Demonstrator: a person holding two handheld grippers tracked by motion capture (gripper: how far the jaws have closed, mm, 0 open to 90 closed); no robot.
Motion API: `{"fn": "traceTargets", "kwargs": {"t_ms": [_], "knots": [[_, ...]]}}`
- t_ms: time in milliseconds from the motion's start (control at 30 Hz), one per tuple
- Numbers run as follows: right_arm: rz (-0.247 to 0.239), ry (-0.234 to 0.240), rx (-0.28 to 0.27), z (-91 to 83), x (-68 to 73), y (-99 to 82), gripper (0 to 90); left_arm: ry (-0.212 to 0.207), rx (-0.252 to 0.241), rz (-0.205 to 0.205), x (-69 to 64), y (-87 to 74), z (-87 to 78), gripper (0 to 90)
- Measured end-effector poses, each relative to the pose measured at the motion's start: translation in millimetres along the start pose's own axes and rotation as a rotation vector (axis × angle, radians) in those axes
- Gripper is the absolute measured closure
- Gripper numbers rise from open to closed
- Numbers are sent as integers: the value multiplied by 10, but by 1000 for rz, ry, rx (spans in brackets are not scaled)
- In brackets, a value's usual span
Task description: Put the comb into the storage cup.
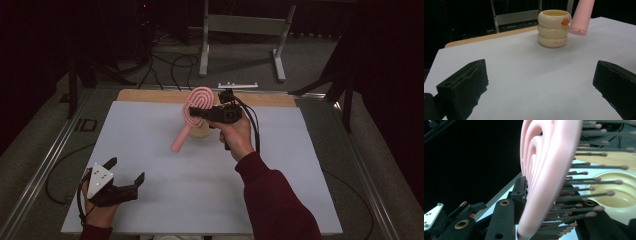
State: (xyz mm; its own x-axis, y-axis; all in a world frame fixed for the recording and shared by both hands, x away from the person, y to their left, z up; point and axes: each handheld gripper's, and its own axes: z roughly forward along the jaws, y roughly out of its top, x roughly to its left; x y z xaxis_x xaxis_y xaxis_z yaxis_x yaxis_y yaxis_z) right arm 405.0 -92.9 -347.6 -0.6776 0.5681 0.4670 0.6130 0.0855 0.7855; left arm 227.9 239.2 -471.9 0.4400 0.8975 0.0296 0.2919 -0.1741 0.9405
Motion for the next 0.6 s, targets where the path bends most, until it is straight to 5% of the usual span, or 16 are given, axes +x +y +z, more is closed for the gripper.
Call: {"fn": "traceTargets", "kwargs": {"t_ms": [600], "knots": [[-17, -43, -5, 68, -69, 141, 640, -1, -1, 1, 4, 2, -6, 3]]}}
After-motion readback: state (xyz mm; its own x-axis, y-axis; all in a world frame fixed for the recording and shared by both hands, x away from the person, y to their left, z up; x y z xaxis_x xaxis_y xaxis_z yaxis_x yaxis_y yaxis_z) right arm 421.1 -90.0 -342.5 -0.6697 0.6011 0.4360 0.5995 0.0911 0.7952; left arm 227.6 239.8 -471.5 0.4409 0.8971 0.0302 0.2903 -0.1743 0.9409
